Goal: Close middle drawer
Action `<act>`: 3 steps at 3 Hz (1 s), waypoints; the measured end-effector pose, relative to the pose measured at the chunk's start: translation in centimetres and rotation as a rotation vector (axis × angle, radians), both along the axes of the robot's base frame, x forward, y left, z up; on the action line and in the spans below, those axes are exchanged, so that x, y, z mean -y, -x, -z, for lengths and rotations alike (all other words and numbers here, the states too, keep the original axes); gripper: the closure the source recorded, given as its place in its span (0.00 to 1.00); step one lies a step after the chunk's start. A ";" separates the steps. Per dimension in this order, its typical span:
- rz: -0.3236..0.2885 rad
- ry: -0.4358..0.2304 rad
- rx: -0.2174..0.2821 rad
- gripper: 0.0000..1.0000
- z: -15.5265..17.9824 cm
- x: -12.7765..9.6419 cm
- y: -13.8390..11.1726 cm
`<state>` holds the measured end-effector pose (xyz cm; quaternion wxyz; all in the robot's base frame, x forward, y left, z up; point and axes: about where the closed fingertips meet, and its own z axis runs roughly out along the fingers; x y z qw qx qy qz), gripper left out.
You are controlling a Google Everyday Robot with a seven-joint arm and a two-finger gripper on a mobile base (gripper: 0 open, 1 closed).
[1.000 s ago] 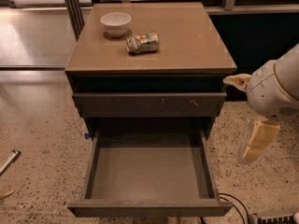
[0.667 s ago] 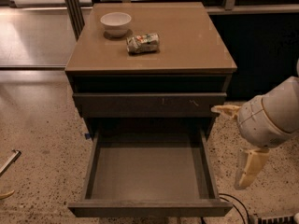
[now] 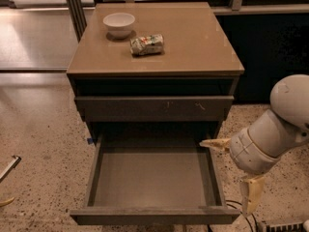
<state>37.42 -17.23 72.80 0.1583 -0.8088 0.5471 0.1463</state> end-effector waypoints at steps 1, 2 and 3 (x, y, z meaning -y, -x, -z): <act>0.000 0.000 0.000 0.00 0.0 0.0 0.0; -0.033 0.005 0.014 0.00 0.3 -0.2 0.2; -0.118 0.001 0.038 0.00 3.1 -0.6 0.7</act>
Offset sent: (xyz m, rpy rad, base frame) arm -0.0024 0.0035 -0.0065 -0.0084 -0.0334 0.0735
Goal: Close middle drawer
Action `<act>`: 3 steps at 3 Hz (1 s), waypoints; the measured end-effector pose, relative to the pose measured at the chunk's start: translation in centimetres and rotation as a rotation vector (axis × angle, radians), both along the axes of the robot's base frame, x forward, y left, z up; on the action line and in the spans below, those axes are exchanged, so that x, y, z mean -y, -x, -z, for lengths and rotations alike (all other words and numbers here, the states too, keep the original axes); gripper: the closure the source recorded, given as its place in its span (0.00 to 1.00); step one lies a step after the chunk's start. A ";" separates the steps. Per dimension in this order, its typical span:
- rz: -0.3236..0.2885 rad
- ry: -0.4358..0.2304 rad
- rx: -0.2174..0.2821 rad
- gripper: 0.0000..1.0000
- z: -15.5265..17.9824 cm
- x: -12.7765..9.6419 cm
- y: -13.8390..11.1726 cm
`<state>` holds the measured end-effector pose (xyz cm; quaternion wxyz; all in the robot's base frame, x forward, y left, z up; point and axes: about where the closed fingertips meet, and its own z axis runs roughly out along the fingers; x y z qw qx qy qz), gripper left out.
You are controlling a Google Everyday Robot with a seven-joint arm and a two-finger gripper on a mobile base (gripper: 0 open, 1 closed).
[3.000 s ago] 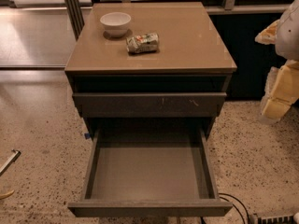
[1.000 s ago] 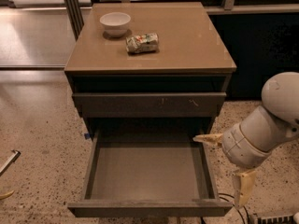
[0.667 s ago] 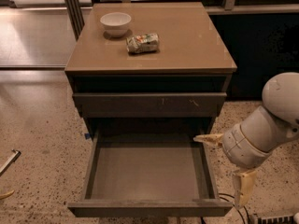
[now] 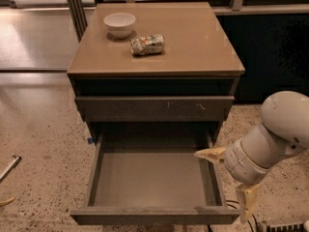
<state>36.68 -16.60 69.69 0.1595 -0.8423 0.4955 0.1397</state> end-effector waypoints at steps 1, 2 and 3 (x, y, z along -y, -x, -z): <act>-0.103 -0.029 0.007 0.00 4.8 -0.4 1.3; -0.209 -0.054 0.007 0.19 9.5 -1.2 2.7; -0.283 -0.074 0.005 0.42 14.4 -1.0 3.3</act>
Offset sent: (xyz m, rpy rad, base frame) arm -0.0438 0.0197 -0.1538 0.0852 -0.0102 0.3384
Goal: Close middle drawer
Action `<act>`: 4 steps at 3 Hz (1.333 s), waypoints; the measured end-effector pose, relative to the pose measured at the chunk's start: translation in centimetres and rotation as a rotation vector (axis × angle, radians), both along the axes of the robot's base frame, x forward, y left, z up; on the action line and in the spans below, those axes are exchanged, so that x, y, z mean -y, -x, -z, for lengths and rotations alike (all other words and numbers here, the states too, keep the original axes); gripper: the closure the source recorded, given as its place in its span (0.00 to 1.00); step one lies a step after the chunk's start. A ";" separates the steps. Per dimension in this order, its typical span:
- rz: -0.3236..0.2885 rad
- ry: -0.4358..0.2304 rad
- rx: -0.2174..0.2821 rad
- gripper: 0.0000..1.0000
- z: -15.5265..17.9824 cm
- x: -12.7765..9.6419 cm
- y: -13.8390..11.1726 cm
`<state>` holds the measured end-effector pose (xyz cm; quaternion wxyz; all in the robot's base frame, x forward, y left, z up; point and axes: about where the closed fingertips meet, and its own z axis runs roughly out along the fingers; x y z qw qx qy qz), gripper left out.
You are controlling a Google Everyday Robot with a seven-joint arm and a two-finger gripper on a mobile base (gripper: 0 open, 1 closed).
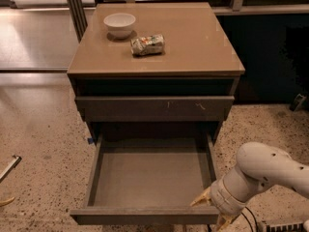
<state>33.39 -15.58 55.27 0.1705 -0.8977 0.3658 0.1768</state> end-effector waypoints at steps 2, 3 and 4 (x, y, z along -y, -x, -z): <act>-0.037 -0.051 0.014 0.88 8.0 1.2 -0.5; -0.043 -0.066 0.006 1.00 10.9 1.6 -0.8; -0.047 -0.062 0.003 1.00 12.7 1.9 -1.3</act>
Offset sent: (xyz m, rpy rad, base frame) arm 0.0127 -0.0184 -0.1215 0.0681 -0.0273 0.0422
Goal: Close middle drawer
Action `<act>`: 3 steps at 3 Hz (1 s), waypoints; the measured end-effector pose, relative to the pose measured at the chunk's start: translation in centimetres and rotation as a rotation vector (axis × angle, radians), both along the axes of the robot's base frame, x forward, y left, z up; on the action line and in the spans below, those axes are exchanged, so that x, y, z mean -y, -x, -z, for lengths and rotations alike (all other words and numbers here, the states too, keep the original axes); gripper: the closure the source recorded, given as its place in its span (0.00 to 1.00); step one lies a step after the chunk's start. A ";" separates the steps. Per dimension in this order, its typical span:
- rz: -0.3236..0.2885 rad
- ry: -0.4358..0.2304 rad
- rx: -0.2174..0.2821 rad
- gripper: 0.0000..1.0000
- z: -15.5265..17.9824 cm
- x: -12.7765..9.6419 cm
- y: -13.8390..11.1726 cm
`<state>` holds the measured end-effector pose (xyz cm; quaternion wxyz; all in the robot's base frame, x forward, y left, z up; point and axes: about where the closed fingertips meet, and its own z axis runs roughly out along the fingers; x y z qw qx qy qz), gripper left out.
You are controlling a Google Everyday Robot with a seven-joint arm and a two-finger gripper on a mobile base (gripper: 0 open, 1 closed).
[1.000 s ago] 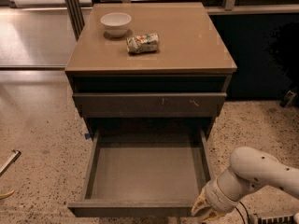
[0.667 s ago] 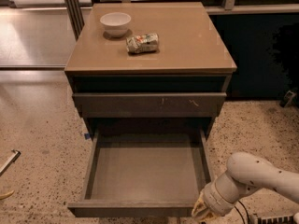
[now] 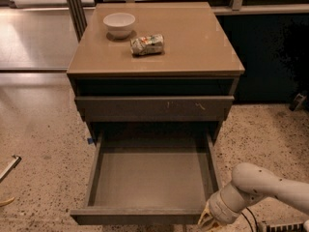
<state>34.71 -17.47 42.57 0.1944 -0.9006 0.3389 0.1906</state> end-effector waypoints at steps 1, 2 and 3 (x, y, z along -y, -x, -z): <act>0.007 0.012 0.009 1.00 0.4 -0.1 -0.6; 0.080 0.032 0.021 1.00 0.3 0.1 -2.7; 0.080 0.032 0.021 1.00 0.3 0.1 -2.6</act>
Offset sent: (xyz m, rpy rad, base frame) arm 0.0689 -0.0061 0.0007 -0.0723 -0.0501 -0.2184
